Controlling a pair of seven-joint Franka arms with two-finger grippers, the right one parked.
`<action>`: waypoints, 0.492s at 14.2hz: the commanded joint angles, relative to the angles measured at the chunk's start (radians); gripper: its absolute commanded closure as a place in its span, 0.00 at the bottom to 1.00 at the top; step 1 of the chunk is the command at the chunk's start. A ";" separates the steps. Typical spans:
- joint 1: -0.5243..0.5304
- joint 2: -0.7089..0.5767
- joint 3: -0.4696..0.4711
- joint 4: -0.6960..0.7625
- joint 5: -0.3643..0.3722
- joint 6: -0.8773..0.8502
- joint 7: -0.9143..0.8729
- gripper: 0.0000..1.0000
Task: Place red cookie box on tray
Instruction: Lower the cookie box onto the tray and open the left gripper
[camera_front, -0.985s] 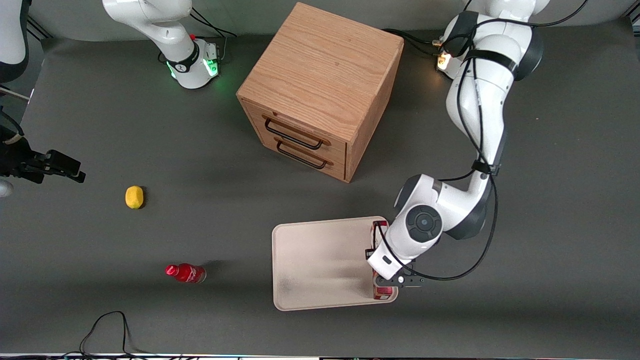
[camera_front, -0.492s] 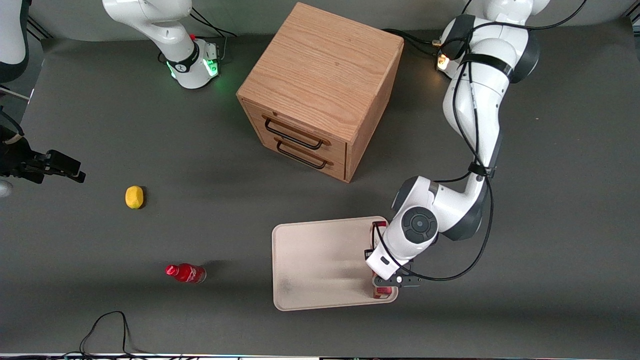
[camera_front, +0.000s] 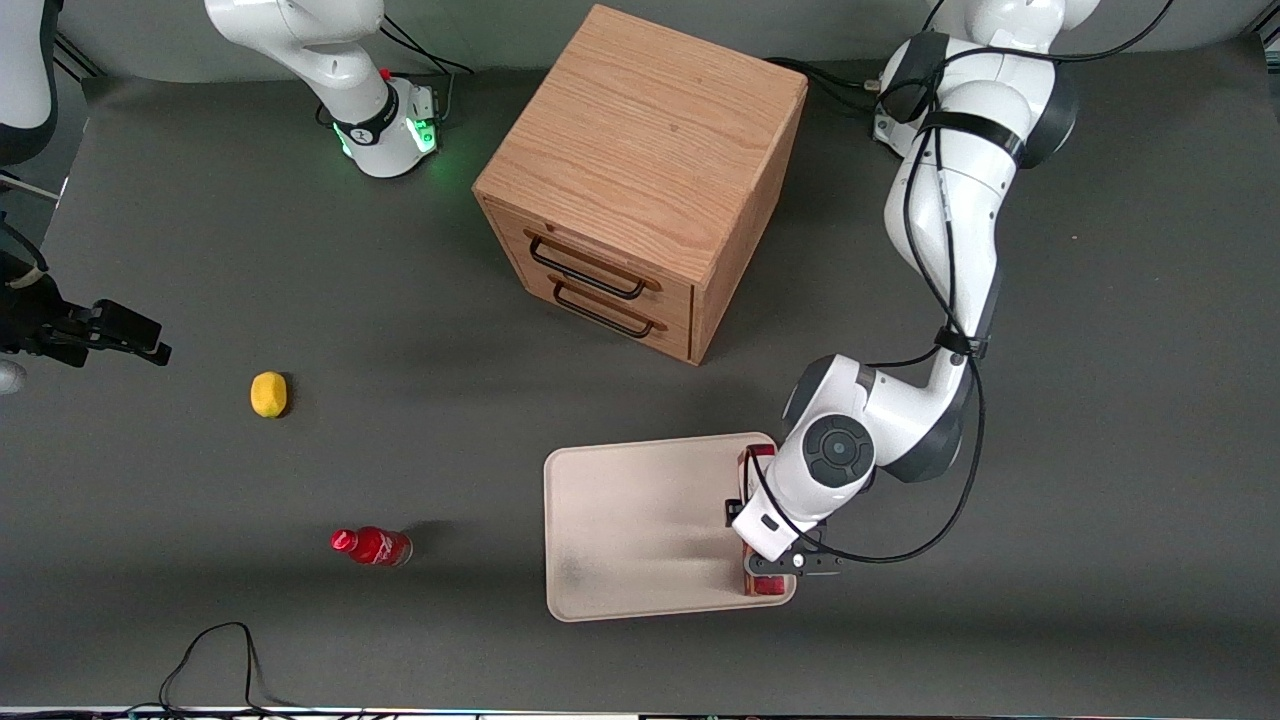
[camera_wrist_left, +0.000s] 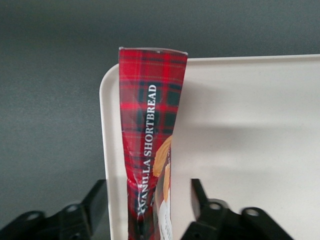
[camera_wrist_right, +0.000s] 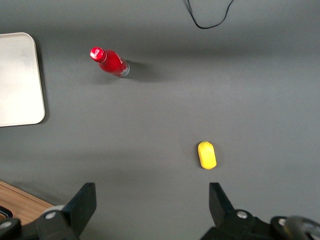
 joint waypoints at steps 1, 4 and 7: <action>-0.013 0.000 0.010 0.035 0.015 -0.045 -0.018 0.00; -0.005 -0.030 0.006 0.028 0.014 -0.076 -0.012 0.00; 0.012 -0.085 0.004 0.025 0.012 -0.192 0.061 0.00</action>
